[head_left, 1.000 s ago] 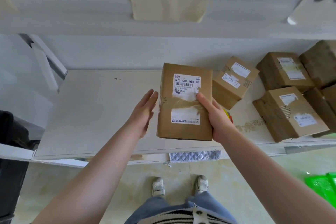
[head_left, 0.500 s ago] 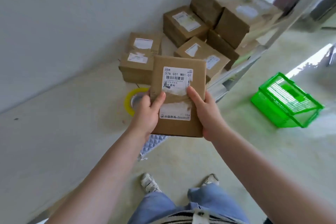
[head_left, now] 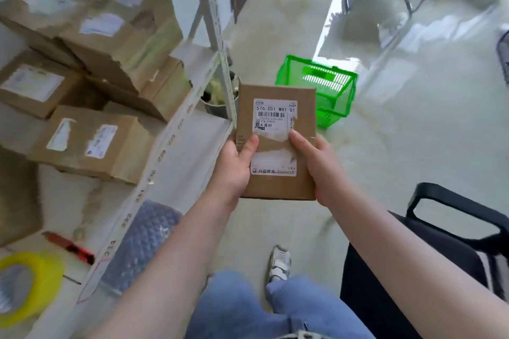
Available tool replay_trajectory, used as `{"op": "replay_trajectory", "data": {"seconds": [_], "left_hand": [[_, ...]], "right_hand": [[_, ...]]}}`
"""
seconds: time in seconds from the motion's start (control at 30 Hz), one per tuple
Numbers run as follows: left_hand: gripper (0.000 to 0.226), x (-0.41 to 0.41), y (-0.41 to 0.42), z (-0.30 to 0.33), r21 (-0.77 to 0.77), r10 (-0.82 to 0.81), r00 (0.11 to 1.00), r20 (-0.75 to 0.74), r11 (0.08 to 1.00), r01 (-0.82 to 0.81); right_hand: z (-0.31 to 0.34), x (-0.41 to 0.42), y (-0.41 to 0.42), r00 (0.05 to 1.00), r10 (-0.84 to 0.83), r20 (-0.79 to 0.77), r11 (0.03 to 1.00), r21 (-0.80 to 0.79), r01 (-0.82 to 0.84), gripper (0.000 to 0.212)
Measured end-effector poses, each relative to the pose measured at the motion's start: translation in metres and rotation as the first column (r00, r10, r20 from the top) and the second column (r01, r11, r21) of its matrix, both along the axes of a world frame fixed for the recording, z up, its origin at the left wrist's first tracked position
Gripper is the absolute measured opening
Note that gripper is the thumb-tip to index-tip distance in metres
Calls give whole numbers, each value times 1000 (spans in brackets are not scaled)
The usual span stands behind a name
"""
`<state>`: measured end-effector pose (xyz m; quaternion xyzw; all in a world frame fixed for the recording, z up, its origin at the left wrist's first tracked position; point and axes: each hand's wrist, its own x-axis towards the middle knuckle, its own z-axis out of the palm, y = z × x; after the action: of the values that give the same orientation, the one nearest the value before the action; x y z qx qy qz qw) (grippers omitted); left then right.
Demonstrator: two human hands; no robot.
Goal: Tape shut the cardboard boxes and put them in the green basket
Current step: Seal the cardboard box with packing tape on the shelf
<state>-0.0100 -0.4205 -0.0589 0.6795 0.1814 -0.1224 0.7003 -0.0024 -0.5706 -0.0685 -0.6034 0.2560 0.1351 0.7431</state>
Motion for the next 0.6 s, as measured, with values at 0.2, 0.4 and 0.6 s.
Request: {"op": "replay_trajectory", "data": {"seconds": [0.2, 0.4, 0.6], "left_hand": [[36, 84, -74, -26, 47, -112, 987, -112, 992, 118], [36, 184, -124, -56, 78, -203, 957, -207, 972, 223], [36, 303, -161, -82, 14, -294, 911, -289, 950, 311]], "right_hand": [[-25, 63, -72, 980, -153, -125, 986, -81, 144, 62], [-54, 150, -121, 958, -235, -165, 967, -135, 214, 57], [-80, 256, -155, 932, -288, -221, 949, -194, 248, 43]]}}
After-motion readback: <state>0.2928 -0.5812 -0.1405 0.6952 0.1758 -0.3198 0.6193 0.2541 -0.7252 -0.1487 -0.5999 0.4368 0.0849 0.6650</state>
